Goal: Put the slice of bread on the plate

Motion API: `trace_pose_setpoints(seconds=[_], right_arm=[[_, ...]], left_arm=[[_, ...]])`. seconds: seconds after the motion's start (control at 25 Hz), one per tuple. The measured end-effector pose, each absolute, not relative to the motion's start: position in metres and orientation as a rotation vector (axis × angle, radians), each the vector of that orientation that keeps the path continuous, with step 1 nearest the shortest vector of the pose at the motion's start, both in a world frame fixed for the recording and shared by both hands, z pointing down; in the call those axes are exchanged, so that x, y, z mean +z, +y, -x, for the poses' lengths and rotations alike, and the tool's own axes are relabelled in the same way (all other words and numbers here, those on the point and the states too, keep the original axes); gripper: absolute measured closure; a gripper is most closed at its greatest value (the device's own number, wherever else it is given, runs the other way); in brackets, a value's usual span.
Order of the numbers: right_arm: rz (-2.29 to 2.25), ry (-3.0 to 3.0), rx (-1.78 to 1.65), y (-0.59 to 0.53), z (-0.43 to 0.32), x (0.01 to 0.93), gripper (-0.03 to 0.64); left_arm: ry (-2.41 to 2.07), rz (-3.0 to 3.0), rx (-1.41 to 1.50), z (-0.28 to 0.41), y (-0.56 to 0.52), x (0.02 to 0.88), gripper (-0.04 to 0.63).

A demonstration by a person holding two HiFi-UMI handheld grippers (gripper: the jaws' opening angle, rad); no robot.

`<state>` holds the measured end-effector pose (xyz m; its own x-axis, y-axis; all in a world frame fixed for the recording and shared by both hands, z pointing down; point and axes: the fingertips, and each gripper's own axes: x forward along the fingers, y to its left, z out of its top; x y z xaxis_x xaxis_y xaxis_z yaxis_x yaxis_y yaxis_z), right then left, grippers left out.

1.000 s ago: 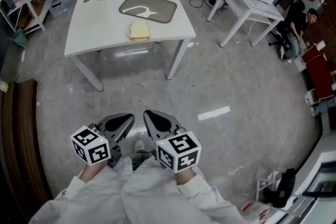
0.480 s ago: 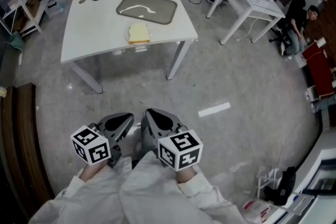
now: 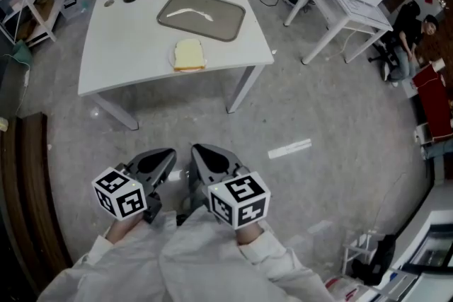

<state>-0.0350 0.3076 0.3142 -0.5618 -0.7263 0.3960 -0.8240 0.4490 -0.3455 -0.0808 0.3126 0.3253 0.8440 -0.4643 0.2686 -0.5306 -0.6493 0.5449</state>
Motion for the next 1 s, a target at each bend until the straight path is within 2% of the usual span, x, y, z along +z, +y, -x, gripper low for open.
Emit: trace_pose_setpoints(seconds=[1.0], right_arm=[[-1.216, -2.519, 0.766, 0.037, -0.033, 0.320, 0.601]], left_arm=[[-0.883, -2.296, 0.112, 0.023, 0.049, 0.331, 0.586]])
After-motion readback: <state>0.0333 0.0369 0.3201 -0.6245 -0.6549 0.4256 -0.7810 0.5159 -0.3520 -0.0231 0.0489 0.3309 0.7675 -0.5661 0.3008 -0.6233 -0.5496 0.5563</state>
